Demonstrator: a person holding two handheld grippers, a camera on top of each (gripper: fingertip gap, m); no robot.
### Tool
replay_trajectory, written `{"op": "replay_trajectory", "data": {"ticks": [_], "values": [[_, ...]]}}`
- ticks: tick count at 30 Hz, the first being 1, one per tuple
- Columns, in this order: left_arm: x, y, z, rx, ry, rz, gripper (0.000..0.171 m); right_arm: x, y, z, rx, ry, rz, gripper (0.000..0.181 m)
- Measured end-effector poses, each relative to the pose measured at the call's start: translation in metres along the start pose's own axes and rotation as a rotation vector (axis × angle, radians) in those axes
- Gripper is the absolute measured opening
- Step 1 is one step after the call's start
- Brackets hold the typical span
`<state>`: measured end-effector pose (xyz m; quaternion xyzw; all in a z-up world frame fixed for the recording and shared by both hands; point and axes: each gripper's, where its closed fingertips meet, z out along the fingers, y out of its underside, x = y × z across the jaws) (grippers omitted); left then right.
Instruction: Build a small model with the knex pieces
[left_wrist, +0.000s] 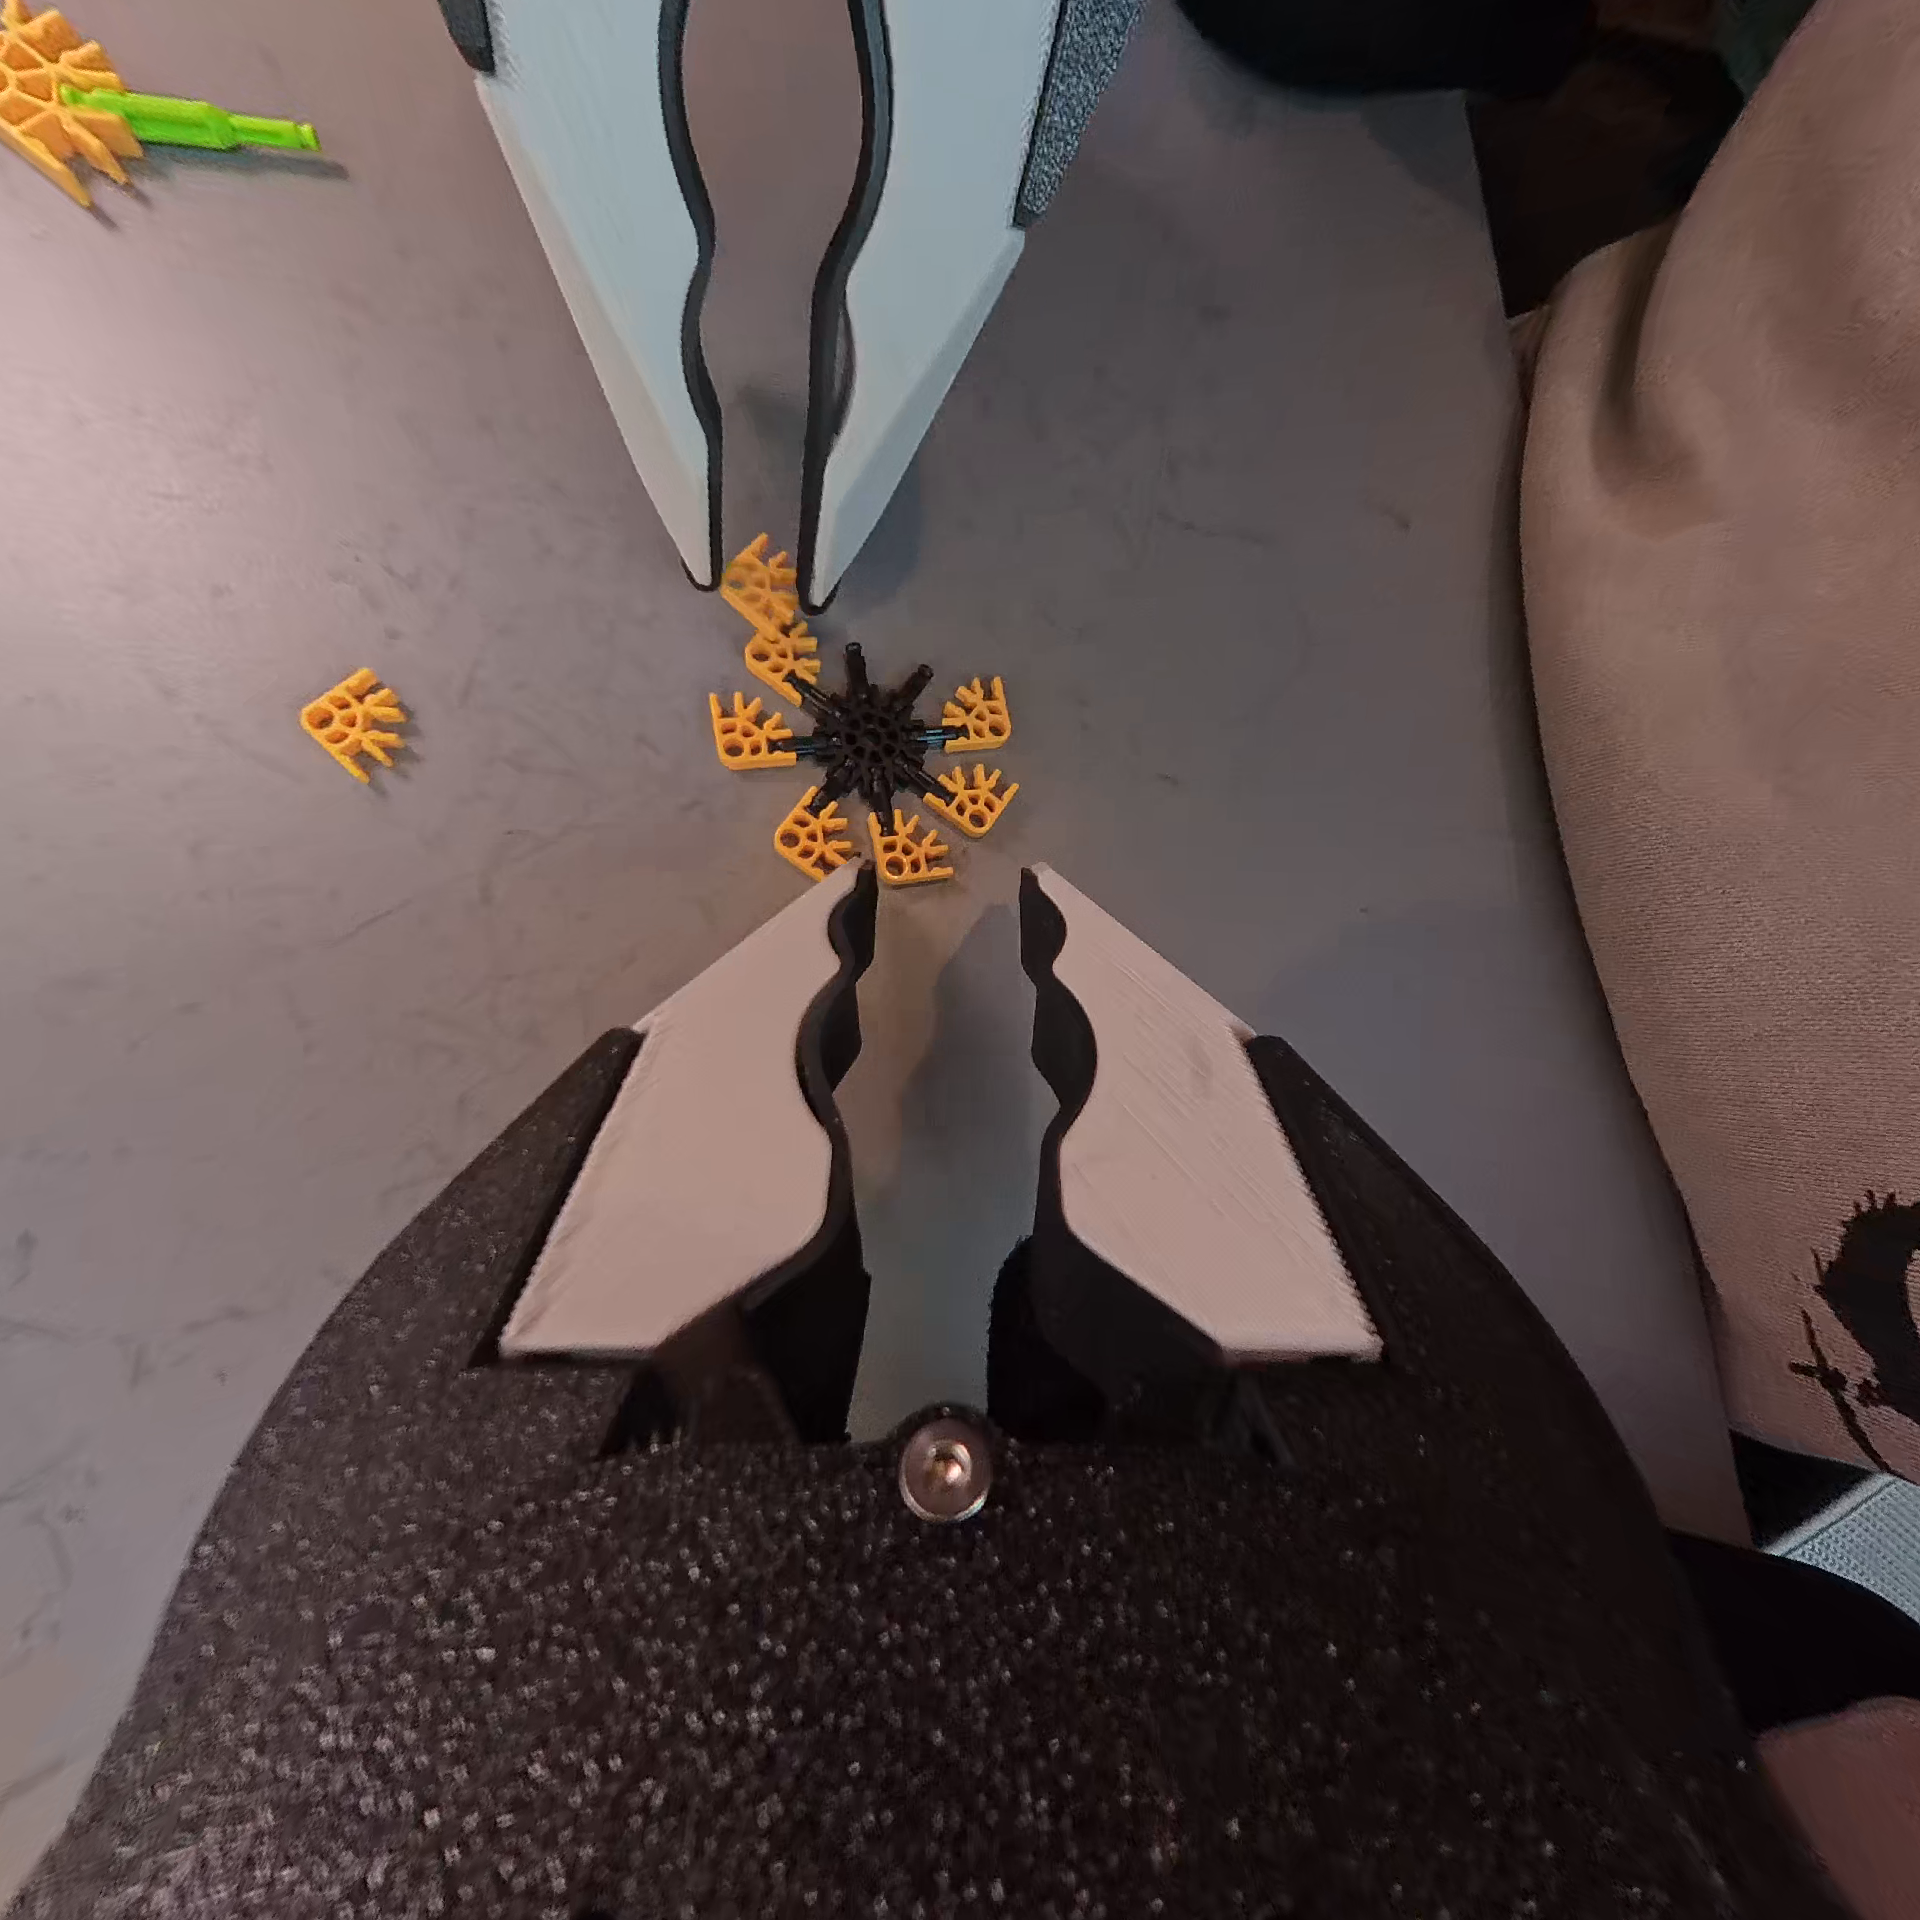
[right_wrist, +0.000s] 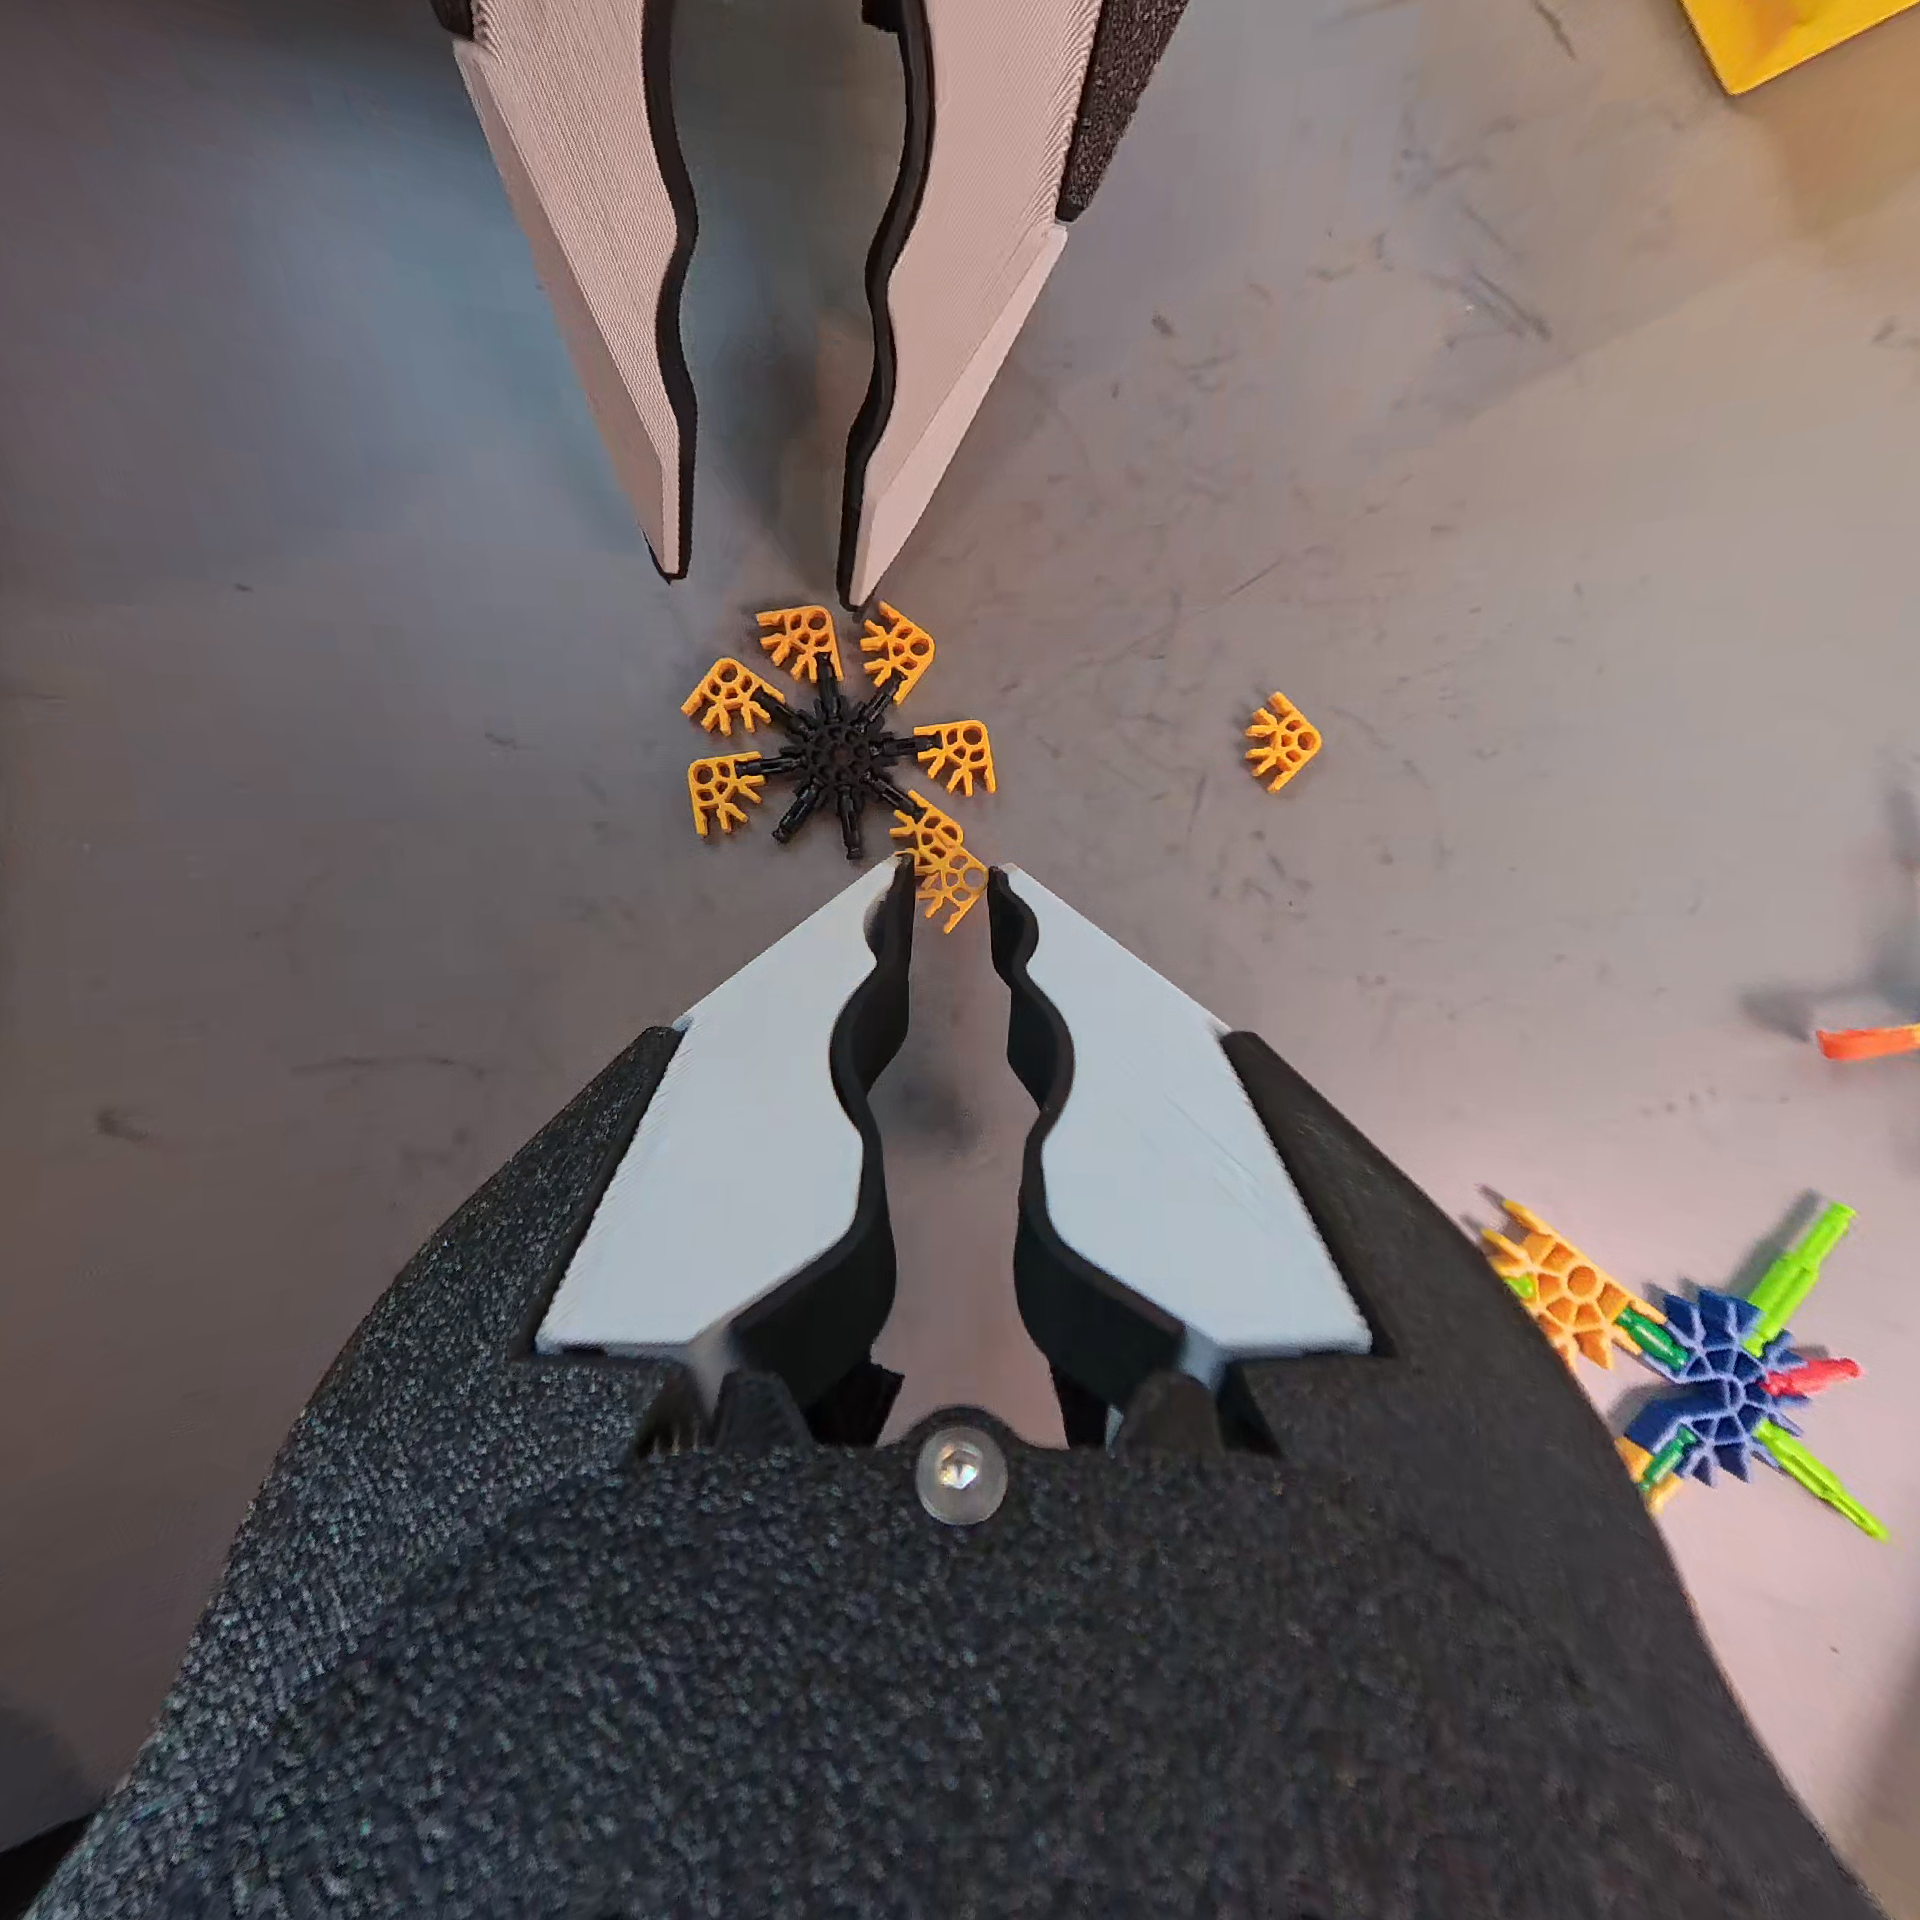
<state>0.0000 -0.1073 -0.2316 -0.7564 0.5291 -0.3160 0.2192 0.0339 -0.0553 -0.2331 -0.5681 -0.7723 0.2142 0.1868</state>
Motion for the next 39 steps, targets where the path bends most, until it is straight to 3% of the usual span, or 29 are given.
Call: {"op": "replay_trajectory", "data": {"ticks": [9, 23, 39], "values": [[-0.021, -0.009, -0.002, 0.073, -0.088, -0.010, 0.033, -0.016, -0.001, 0.003, 0.004, -0.044, 0.019, 0.012], [-0.002, 0.000, 0.006, 0.000, -0.005, -0.003, 0.037, -0.017, 0.008, 0.005, -0.054, -0.018, 0.078, 0.012], [-0.008, -0.001, 0.010, -0.061, -0.119, 0.036, 0.032, -0.019, 0.006, 0.004, -0.056, -0.008, 0.111, 0.012]]}}
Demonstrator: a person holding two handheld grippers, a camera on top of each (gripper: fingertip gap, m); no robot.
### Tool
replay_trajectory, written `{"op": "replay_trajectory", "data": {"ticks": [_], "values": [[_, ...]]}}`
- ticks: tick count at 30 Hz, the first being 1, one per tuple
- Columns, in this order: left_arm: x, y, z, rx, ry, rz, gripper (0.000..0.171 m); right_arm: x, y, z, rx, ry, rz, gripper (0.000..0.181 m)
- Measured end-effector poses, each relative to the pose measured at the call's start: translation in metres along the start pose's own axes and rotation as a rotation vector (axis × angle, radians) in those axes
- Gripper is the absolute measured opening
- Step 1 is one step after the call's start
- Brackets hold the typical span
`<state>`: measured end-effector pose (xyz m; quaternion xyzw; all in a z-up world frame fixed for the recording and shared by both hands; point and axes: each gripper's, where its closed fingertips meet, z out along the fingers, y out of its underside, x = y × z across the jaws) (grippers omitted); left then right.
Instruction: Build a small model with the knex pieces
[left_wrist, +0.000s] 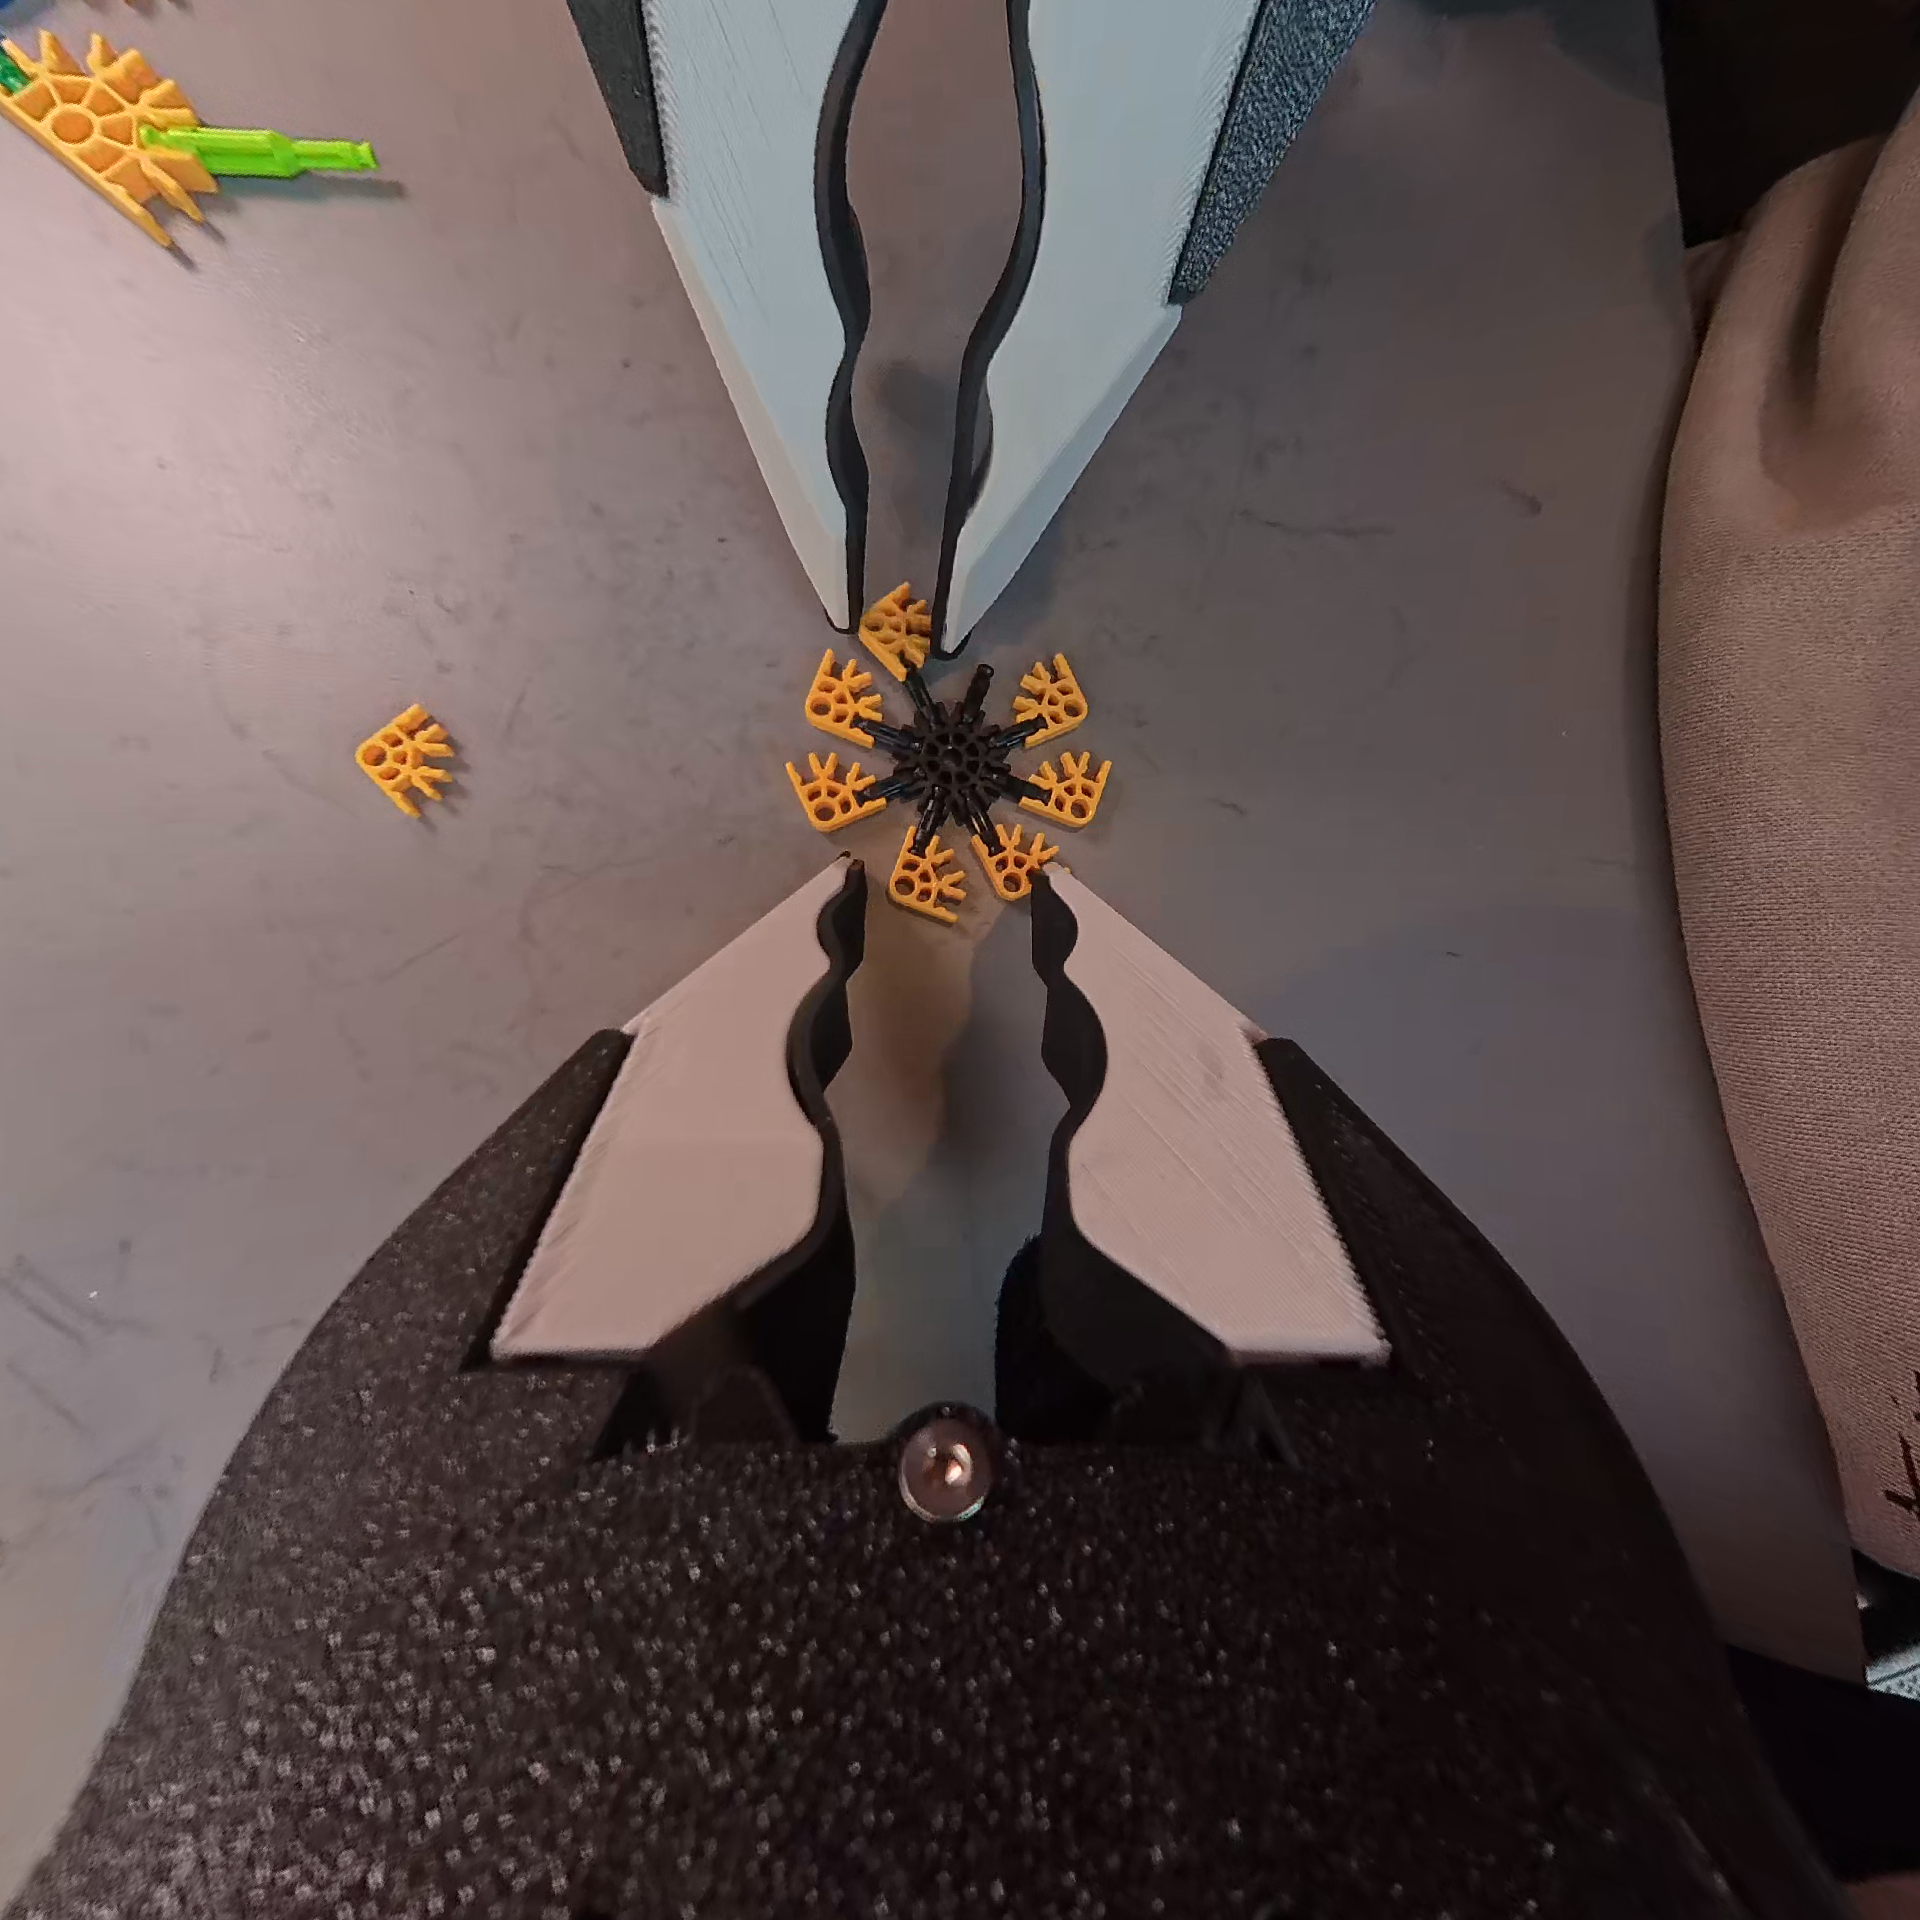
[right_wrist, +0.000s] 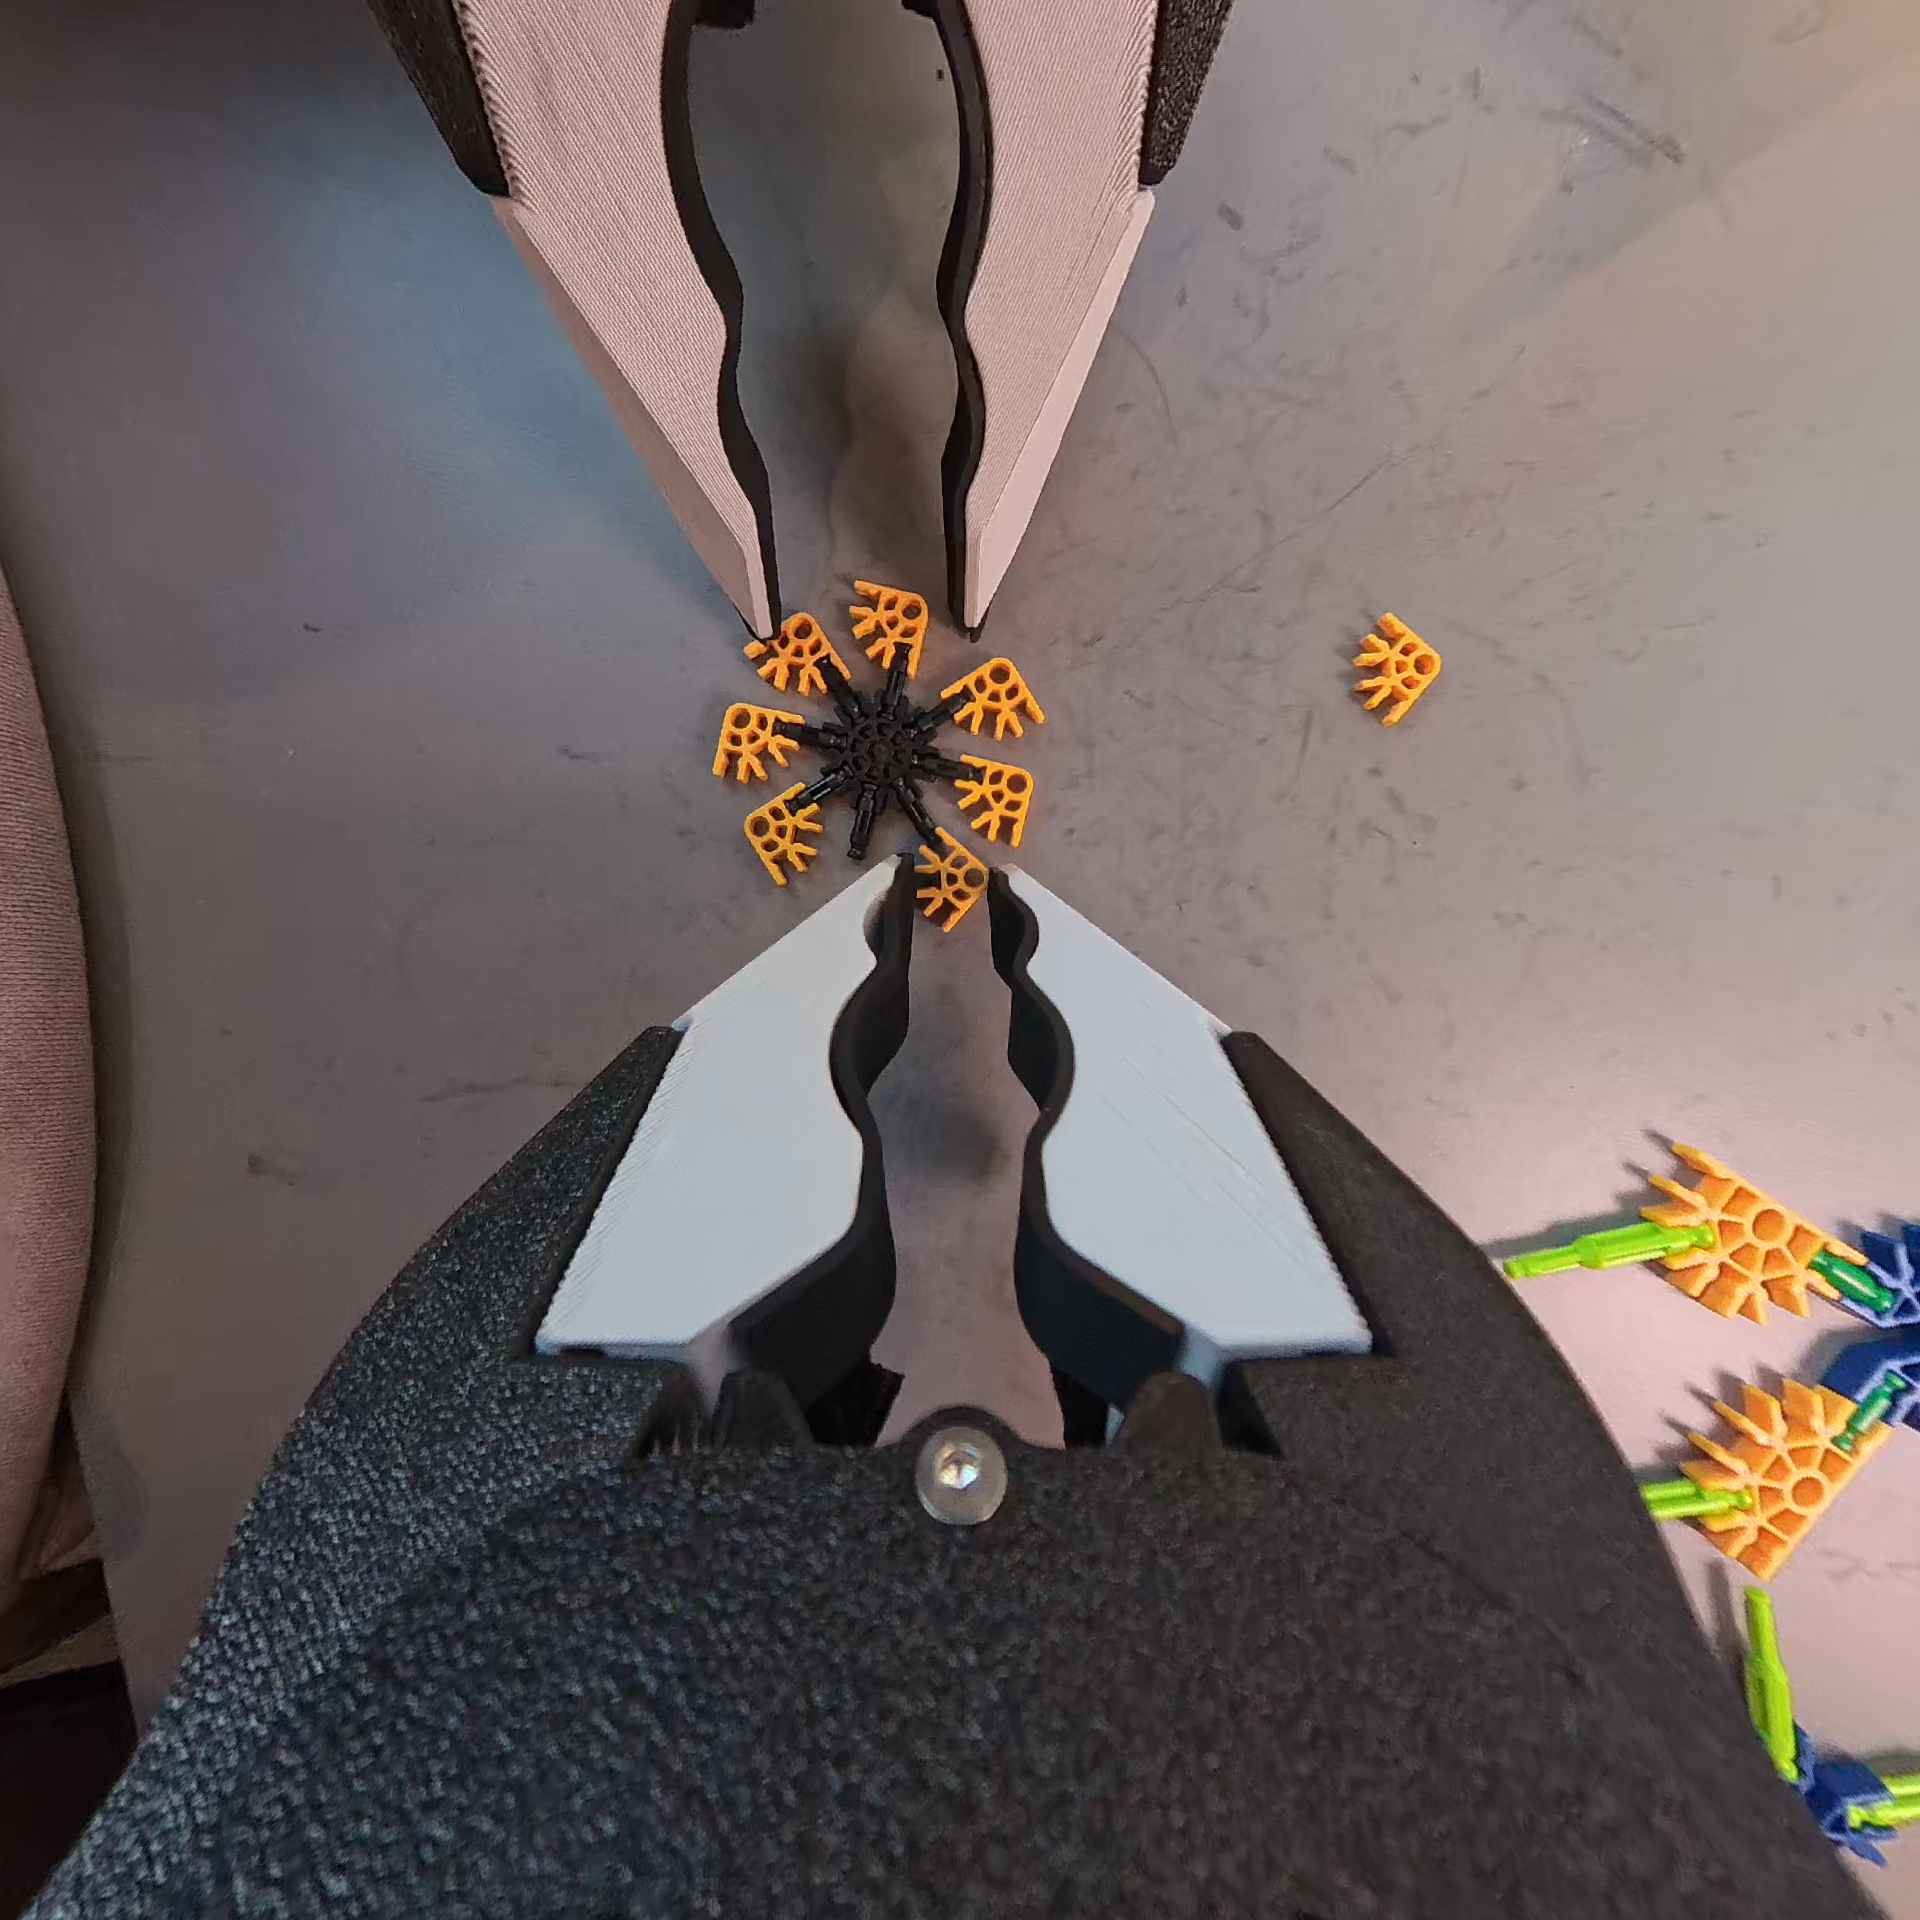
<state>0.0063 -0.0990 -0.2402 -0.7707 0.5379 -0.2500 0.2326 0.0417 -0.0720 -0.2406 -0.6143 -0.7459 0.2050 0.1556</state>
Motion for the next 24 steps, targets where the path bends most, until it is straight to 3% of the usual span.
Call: {"op": "replay_trajectory", "data": {"ticks": [16, 24], "values": [[-0.001, -0.001, 0.001, -0.005, -0.012, 0.003, 0.031, -0.004, -0.002, -0.008, 0.131, -0.154, -0.073, 0.019], [-0.005, -0.003, 0.002, 0.005, -0.033, -0.009, 0.031, -0.007, 0.008, -0.008, 0.075, -0.166, -0.056, 0.021]]}}
